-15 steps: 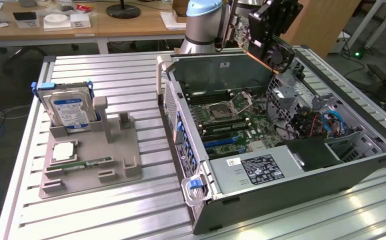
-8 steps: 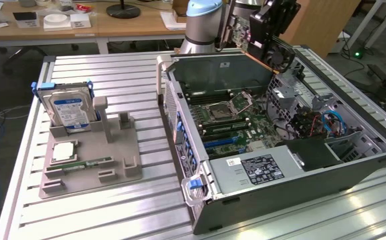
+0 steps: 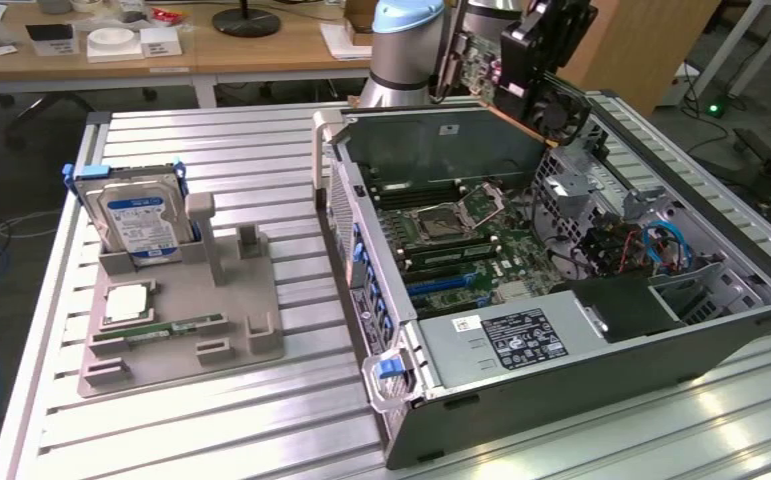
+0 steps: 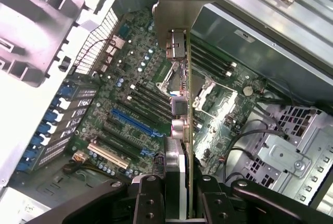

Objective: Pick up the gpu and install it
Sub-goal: 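Insert the gpu into the slot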

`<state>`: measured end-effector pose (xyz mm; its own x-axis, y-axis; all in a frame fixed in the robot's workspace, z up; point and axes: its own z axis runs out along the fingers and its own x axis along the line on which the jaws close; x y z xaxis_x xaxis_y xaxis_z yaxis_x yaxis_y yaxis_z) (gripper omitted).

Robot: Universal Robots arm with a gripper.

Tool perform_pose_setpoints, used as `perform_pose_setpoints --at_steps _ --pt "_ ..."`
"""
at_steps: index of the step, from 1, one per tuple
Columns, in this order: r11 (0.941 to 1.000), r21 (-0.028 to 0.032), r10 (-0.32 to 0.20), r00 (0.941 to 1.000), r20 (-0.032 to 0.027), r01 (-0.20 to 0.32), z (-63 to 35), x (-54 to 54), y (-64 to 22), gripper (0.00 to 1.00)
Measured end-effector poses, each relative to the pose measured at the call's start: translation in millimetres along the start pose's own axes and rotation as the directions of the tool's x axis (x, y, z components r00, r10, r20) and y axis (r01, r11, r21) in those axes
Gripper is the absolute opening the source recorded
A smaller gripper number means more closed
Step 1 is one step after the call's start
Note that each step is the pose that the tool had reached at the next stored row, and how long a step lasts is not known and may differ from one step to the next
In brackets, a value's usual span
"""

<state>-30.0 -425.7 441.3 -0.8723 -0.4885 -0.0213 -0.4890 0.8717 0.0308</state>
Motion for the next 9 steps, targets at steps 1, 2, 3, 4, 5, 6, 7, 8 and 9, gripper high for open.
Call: perform_pose_setpoints --at_steps 1,2,3,4,5,6,7,8,9 --pt "1.0000 -0.0001 -0.006 1.0000 0.0000 0.006 0.0 0.1 0.0 0.28" --pt "0.9999 -0.0002 -0.013 0.9999 -0.0002 0.013 0.0 0.4 0.1 0.28" --pt "0.9998 -0.0003 -0.019 0.9998 -0.0003 0.019 0.0 0.5 0.1 0.28" --pt "0.9997 -0.0003 -0.025 0.9997 -0.0005 0.025 0.0 1.0 0.0 0.28" --pt "0.9995 -0.0005 -0.032 0.9995 -0.0006 0.032 0.0 1.3 0.0 0.28" --pt "0.9993 -0.0006 -0.038 0.9993 -0.0007 0.038 0.1 1.7 0.1 0.28" --pt "0.9990 -0.0007 -0.045 0.9990 -0.0007 0.045 0.1 2.0 0.2 0.28" --pt "0.9986 -0.0007 -0.053 0.9986 -0.0008 0.053 0.2 2.1 0.2 0.28" --pt "0.9981 -0.0007 -0.062 0.9981 -0.0008 0.062 0.2 2.2 0.3 0.28"
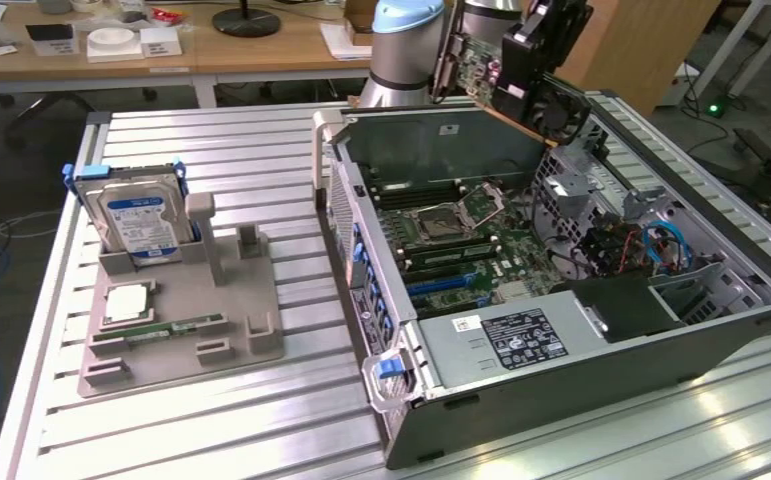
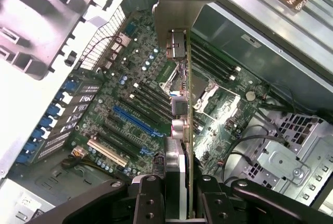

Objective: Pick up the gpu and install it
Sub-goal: 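Insert the gpu into the slot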

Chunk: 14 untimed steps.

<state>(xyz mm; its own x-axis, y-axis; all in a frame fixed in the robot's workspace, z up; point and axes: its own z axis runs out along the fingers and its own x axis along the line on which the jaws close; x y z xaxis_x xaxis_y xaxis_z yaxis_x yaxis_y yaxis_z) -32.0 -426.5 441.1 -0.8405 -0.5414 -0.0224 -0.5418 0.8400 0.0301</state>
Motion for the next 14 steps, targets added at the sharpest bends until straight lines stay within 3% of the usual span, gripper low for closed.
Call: perform_pose_setpoints --at_steps 7,14 --pt "0.9977 -0.0003 -0.068 0.9977 -0.0001 0.068 0.0 0.5 0.1 0.28" --pt "0.9908 -0.0016 -0.136 0.9908 -0.0015 0.136 0.0 1.1 0.1 0.28"
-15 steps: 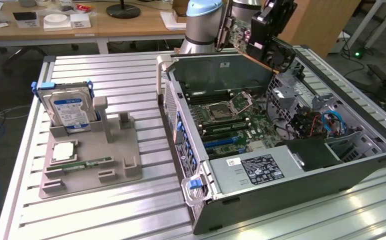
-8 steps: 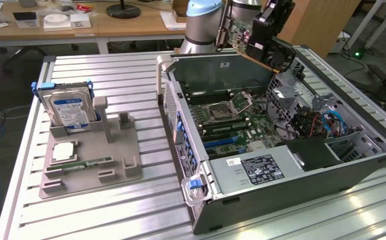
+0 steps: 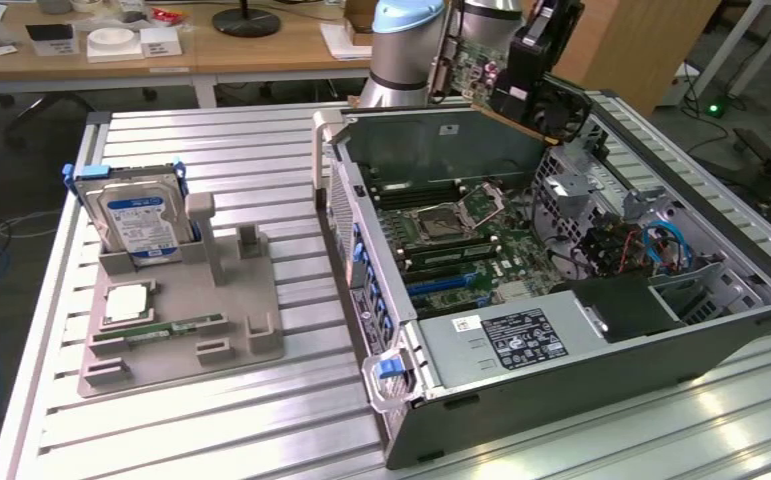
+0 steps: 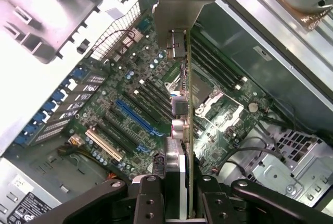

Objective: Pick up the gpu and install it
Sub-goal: 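Insert the gpu into the slot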

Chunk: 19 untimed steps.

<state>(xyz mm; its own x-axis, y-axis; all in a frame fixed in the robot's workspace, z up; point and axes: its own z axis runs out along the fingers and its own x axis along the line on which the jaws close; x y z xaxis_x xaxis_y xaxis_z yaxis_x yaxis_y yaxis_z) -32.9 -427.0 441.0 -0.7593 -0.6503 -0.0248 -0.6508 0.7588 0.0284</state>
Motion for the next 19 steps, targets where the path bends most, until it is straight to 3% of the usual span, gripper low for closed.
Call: perform_pose_setpoints --at_steps 9,19 --pt "0.9961 -0.0023 -0.089 0.9961 -0.0023 0.089 0.0 0.1 0.0 0.28" --pt "0.9829 -0.0052 -0.184 0.9829 -0.0045 0.184 0.0 0.2 -0.1 0.28"
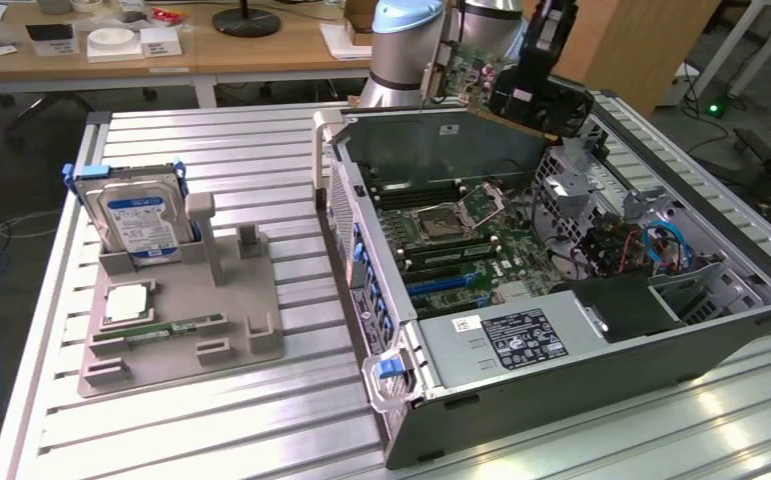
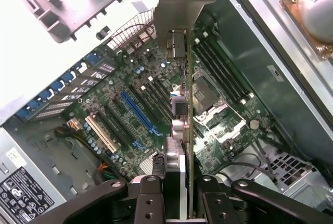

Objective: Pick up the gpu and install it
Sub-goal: 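Insert the gpu into the slot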

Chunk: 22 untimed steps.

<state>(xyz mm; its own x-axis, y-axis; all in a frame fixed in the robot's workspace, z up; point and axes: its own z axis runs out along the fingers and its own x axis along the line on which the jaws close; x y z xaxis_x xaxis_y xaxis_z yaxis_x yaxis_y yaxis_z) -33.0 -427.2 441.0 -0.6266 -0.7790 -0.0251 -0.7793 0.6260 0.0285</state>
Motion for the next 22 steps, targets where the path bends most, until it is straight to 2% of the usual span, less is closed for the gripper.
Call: perform_pose_setpoints --at_steps 13,18,22 --pt "0.9948 -0.0038 -0.102 0.9948 -0.0011 0.102 0.1 0.3 -0.2 0.28" --pt "0.9895 -0.0045 -0.144 0.9895 -0.0020 0.144 0.1 0.6 -0.5 0.28" --pt "0.9825 -0.0053 -0.186 0.9825 -0.0030 0.186 0.1 0.8 -0.6 0.28"
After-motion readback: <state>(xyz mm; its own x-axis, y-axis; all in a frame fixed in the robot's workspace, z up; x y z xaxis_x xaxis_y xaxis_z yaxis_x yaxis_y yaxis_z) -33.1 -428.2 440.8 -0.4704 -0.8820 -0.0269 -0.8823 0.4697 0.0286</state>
